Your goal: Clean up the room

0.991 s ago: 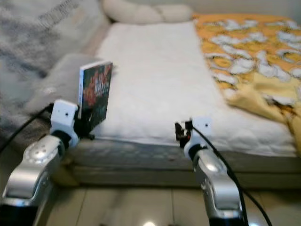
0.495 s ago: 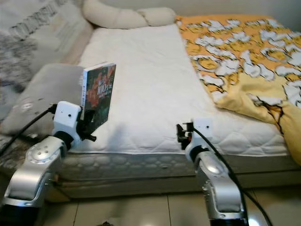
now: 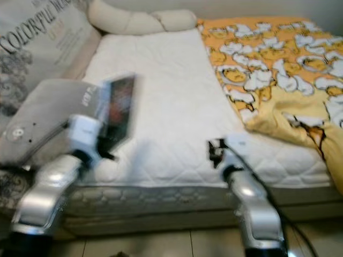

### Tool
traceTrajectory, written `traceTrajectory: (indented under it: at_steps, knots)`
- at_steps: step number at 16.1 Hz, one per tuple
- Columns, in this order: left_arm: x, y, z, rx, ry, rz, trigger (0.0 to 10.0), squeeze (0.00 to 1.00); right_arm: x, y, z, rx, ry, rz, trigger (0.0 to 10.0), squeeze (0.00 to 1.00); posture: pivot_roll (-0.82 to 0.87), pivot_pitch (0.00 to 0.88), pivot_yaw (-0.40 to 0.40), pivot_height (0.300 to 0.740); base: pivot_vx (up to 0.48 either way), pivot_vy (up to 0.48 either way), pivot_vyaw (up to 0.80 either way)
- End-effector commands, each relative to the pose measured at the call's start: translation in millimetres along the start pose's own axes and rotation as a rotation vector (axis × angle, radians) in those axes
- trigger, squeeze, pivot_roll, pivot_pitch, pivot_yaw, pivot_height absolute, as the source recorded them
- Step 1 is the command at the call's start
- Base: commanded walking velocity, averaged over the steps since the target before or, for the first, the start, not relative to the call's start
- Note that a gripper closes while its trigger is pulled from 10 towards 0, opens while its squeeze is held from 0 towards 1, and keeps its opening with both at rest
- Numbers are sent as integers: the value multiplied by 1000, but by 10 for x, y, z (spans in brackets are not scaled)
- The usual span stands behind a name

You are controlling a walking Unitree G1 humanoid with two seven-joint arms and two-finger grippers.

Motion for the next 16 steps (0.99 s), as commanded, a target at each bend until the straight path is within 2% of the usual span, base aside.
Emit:
traceTrajectory:
  at_steps: [1,16]
  knots:
    - [149,24,86,-34,-25,48,10000,0,77,-20,5,-4,1,20,10000,0,0,0,34,740,315,0,0]
    - [115,28,78,-40,-25,30,10000,0,85,-18,-10,0,14,28,10000,0,1,0,29,740,316,0,0]
Point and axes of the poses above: a point about 5 cm out from each wrist's last joint towards the gripper, its own y axis pointing back from the gripper into the wrist, its own z axis along the axis of the wrist's last joint, x = y × z, the point moved 1 cm from there along -y, pointing out of the wrist towards the gripper, and after that the axes turned 12 degrees about -y, right-handed, at the moved point
